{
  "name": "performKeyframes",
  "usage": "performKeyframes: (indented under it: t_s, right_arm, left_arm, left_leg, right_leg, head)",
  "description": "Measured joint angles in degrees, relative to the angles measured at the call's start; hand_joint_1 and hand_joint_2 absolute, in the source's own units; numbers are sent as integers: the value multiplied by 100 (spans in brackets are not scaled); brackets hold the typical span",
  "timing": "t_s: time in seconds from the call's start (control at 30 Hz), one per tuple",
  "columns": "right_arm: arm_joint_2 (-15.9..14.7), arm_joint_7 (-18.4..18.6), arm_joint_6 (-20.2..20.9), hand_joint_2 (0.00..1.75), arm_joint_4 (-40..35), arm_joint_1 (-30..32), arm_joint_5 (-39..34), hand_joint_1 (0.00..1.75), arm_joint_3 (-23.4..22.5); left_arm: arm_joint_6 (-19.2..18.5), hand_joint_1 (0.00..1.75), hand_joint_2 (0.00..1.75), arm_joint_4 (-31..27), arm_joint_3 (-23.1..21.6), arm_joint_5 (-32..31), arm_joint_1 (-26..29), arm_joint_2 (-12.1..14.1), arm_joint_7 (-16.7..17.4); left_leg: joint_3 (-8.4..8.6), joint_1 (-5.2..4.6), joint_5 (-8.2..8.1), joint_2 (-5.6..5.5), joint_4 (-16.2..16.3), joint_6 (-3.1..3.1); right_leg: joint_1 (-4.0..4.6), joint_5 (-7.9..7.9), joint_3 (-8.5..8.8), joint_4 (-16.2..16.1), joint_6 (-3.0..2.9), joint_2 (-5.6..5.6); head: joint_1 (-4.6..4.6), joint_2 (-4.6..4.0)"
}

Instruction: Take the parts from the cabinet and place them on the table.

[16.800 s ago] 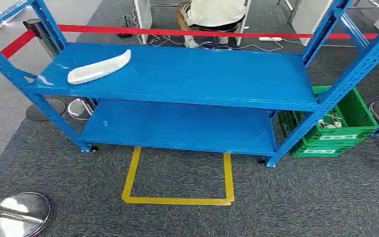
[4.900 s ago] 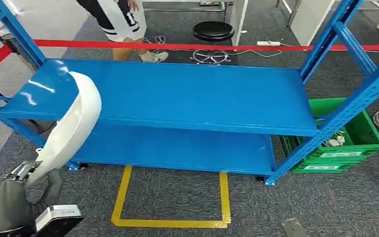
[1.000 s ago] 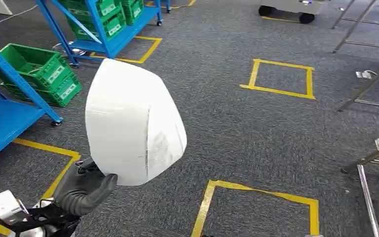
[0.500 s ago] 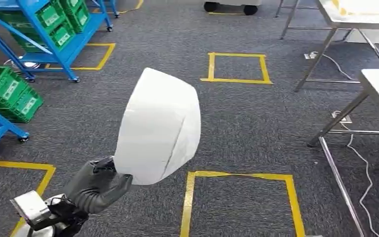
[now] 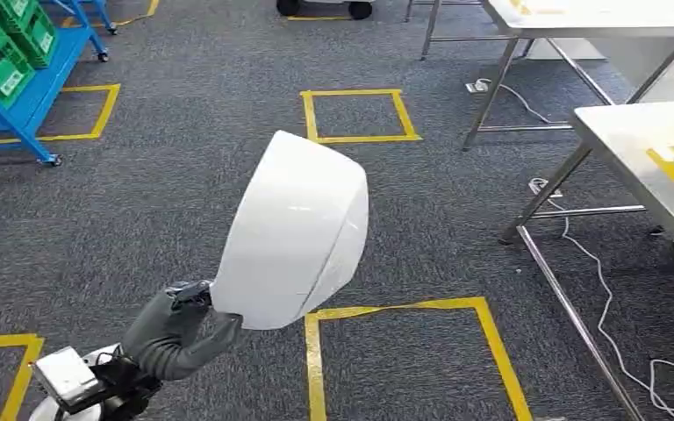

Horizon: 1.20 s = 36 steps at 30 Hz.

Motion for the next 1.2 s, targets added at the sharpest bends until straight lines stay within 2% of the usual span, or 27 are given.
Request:
performKeyframes:
  t_s: [0.07,0.1,0.13,0.17,0.2,0.27,0.3,0.33,0.37,0.4,0.5,0.53,0.57,0.63,0.67,0.7,0.73,0.83,0.87,0.9,0.93,1.0,1.03,1.1,1.13,1.17,1.2]
  right_arm:
    - [0,0,2,175,20,24,13,0,-2]
    - [0,2,2,175,28,30,15,0,-9]
    - [0,0,2,175,33,40,20,0,-11]
    - [0,-7,2,175,39,41,26,0,-15]
    - [0,-2,2,175,50,21,28,0,-39]
    - [4,-4,22,175,48,23,44,0,-55]
    - [4,-4,22,175,48,19,44,0,-55]
    - [4,-4,20,175,46,13,44,0,-59]
    - [4,-2,4,175,46,18,44,0,-63]
    - [4,2,-13,175,50,-4,48,0,-70]
    - [6,-2,-44,175,79,-72,50,0,-79]
    - [7,-2,-44,175,85,-75,52,0,-81]
    - [7,-2,-44,175,96,-74,52,0,-83]
    - [7,-4,-46,175,120,-77,57,0,-83]
    - [7,-7,-46,175,127,-73,61,0,-85]
    - [4,-13,-42,175,129,-90,63,0,-101]
    - [9,-20,-42,175,131,-90,68,0,-103]
    - [15,-20,-5,175,142,-30,70,0,-116]
    - [15,-13,11,175,142,-11,70,0,-127]
    - [15,-11,22,175,140,-15,66,0,-129]
    - [15,-4,37,175,140,-17,66,0,-129]
    - [15,-4,44,175,140,-31,61,0,-120]
    - [15,4,44,175,140,-26,61,0,-118]
    - [15,22,44,175,140,-16,61,0,-120]
    - [15,22,42,175,140,-17,63,0,-120]
    - [15,20,42,175,140,-20,63,0,-120]
    - [18,20,42,175,144,-50,68,0,-118]
  left_arm:
    - [0,175,175,0,-31,-2,-9,2,-7]
    - [0,175,175,0,-39,-2,-20,0,-9]
    - [0,175,175,0,-48,-7,-24,2,-26]
    - [-2,175,175,2,-57,-11,-19,13,-42]
    - [-11,175,175,4,-74,-19,5,24,-67]
    - [-31,175,175,-4,-92,-53,-26,59,-116]
    - [-33,175,175,-7,-101,-59,-38,72,-153]
    - [-31,175,175,-9,-116,-72,-48,89,-177]
    - [-33,175,175,-7,-133,-77,-55,103,-181]
    - [-35,175,175,-7,-146,-74,-64,118,-186]
    - [-48,175,175,-7,-188,-63,-96,149,-173]
    - [-50,175,175,-7,-199,-57,-108,151,-173]
    - [-50,175,175,-7,-203,-55,-116,151,-173]
    - [-50,175,175,-7,-219,-55,-126,157,-168]
    - [-52,175,175,-7,-225,-52,-132,168,-168]
    - [-70,175,175,-7,-234,-48,-134,186,-168]
    - [-79,175,175,-4,-245,-48,-143,186,-155]
    - [-94,175,175,-4,-289,-48,-171,208,-153]
    - [-103,175,175,-9,-308,-48,-203,212,-155]
    - [-103,175,175,-9,-332,-48,-205,216,-162]
    - [-103,175,175,-9,-339,-48,-198,225,-177]
    - [-105,175,175,-2,-358,-50,-201,256,-177]
    - [-107,175,175,0,-374,-50,-209,260,-177]
    - [-111,175,175,6,-404,-50,-223,271,-177]
    - [-112,175,175,9,-419,-52,-239,277,-175]
    - [-114,175,175,11,-431,-52,-263,284,-173]
    - [-116,175,175,9,-433,-55,-276,286,-166]
  left_leg:
    - [245,-9,-189,105,-8,-3]
    - [402,-12,-303,155,-16,-10]
    - [556,-15,-394,224,-30,-14]
    - [622,-21,-484,261,-52,-30]
    - [722,-68,-592,283,-8,-82]
    - [814,-64,-646,367,-118,-148]
    - [773,-59,-511,365,-19,-202]
    - [614,-46,-354,350,297,-243]
    - [371,-42,-157,181,798,-238]
    - [38,-39,-165,22,1270,-251]
    - [-673,-13,-1037,-104,1778,-289]
    - [-815,-7,-1106,-105,1752,-295]
    - [-870,2,-897,-109,1600,-297]
    - [-750,14,-68,-186,887,-304]
    - [-673,48,300,-390,500,-323]
    - [-692,82,320,-643,178,-303]
    - [-697,48,206,-605,215,-208]
    - [-653,50,390,-445,183,-76]
    - [-628,53,408,-359,159,-49]
    - [-613,52,395,-302,153,-18]
    - [-604,31,379,-222,153,4]
    - [-584,13,350,-56,154,20]
    - [-572,14,333,16,154,15]
    - [-527,22,290,150,154,-10]
    - [-488,28,259,221,154,-34]
    - [-440,23,220,272,155,-68]
    - [-422,-11,187,314,156,-117]
  right_leg:
    - [10,67,-141,-298,-43,-1]
    - [19,238,-89,-683,-80,-24]
    - [42,609,-27,-1094,-139,-133]
    - [97,1327,-26,-1475,-222,-417]
    - [137,1655,-84,-1601,-231,-520]
    - [149,1580,-21,-1566,-262,-334]
    - [156,1551,5,-1588,-291,-275]
    - [90,1526,119,-1657,-321,-194]
    - [85,1491,217,-1728,-356,-135]
    - [75,1462,289,-1792,-387,-80]
    - [49,1379,459,-1876,-397,188]
    - [45,1337,513,-1874,-388,282]
    - [43,1303,568,-1874,-375,373]
    - [26,1255,665,-1871,-328,534]
    - [19,1238,673,-1870,-300,599]
    - [36,1229,653,-1803,-262,678]
    - [24,1224,602,-1842,-219,729]
    - [-11,1239,530,-1863,-94,899]
    - [11,1173,530,-1784,-81,726]
    - [35,979,413,-1538,-58,399]
    - [28,733,215,-1108,-25,193]
    - [-10,381,-171,-274,20,31]
    - [-27,375,-231,-139,40,9]
    - [-63,682,48,-600,65,-22]
    - [-78,916,357,-1121,78,-83]
    - [-80,1076,649,-1587,81,-288]
    - [-4,947,747,-1720,82,-447]
  head:
    - [0,0]
    - [-2,0]
    - [4,0]
    - [4,0]
    - [-22,-2]
    - [-64,0]
    - [-35,-2]
    - [-33,0]
    - [-50,0]
    - [-57,0]
    - [-59,0]
    - [-59,0]
    - [-55,0]
    - [-59,0]
    - [-57,0]
    - [-77,0]
    - [-57,0]
    - [-72,0]
    - [-65,0]
    - [7,0]
    - [13,0]
    - [7,0]
    - [13,0]
    - [13,0]
    - [9,0]
    - [13,0]
    - [22,0]
